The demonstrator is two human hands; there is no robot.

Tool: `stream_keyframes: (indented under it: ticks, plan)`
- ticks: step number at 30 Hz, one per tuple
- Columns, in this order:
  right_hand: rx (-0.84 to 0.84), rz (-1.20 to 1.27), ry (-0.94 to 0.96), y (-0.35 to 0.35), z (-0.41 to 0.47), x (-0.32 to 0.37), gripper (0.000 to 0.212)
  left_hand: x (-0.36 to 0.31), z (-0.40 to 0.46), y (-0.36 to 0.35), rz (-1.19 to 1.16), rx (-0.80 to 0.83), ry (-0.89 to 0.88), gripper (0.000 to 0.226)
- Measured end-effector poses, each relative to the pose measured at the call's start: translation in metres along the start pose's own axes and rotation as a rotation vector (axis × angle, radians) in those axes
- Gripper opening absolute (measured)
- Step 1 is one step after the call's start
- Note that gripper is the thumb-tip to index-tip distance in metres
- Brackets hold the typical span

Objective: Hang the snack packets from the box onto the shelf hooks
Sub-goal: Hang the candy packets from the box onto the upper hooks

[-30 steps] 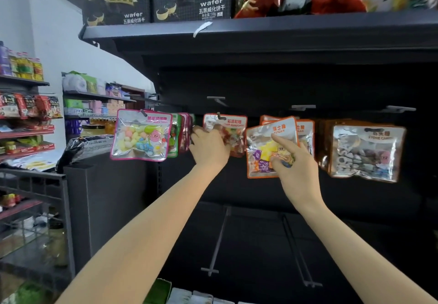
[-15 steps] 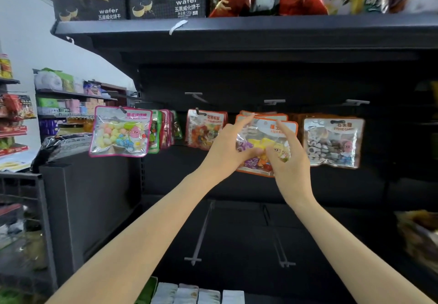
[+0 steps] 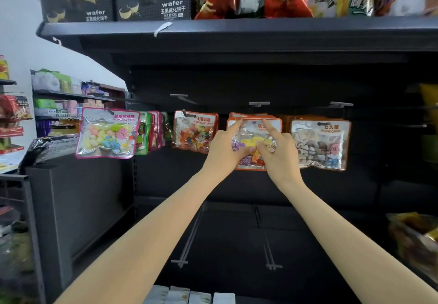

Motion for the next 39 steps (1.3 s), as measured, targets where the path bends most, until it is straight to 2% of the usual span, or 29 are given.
stream_keyframes:
  ticks: [7,10,14,17,20,24,29,34,39]
  plan:
    - [0.042,-0.260,0.036,-0.011,0.010,-0.009,0.056,0.003,0.012,-0.006,0.105,-0.107,0.010,0.070]
    - [-0.026,-0.350,0.165,-0.010,0.006,-0.001,0.046,0.002,0.008,-0.003,0.177,-0.172,-0.032,0.065]
    - [-0.048,-0.221,0.294,-0.015,-0.005,0.014,0.024,-0.002,-0.008,0.015,0.309,-0.283,-0.168,0.049]
    - [0.019,-0.005,0.324,-0.030,-0.018,0.031,0.020,0.003,-0.026,0.038,0.433,-0.327,-0.234,0.032]
    - [0.119,0.098,0.284,-0.058,-0.036,0.049,0.020,0.021,-0.047,0.066,0.489,-0.342,-0.188,0.020]
    - [0.317,0.199,0.238,-0.124,-0.076,0.075,0.018,0.069,-0.098,0.114,0.553,-0.342,0.014,0.015]
    - [0.633,0.319,0.209,-0.241,-0.167,0.137,0.019,0.181,-0.202,0.199,0.534,-0.369,0.425,0.013]
    - [0.977,0.374,0.183,-0.367,-0.289,0.208,0.023,0.300,-0.332,0.278,0.501,-0.321,0.839,0.011]
    - [1.238,0.377,0.061,-0.478,-0.396,0.259,0.030,0.398,-0.440,0.356,0.585,-0.201,1.143,0.021]
Point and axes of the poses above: each hand's wrist, its own z-axis towards the middle knuckle, its own y-axis out of the back of the hand, x = y × z, the point moved 7 cm from there along z, towards the middle knuckle, and after that the axes turned 6 degrees about y, right-handed, at the moved point
